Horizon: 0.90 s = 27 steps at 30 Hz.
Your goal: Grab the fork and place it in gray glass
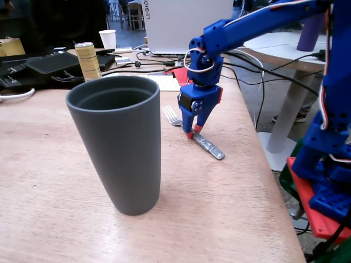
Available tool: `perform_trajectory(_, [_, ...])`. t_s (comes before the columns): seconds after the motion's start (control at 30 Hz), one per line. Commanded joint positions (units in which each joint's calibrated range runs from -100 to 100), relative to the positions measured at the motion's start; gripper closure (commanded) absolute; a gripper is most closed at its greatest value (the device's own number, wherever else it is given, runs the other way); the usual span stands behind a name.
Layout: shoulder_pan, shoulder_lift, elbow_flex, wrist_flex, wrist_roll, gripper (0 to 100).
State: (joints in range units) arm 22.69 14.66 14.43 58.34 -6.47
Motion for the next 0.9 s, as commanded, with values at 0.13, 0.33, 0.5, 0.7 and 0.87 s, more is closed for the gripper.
perform_trajectory(0.13, [-1.0,-16.5,-0.6,0.6,0.1,100])
perform_trajectory(0.33, [-1.4,-30.7,-0.6,0.8,1.3,100])
perform_trajectory(0.5, [-1.5,-39.9,-1.4,0.7,5.8,100])
perform_trajectory(0.7, [-15.1,-45.2,-1.8,-0.7,8.0,100])
perform_trajectory(0.87, [-27.8,-44.3,-10.5,-0.7,8.0,100])
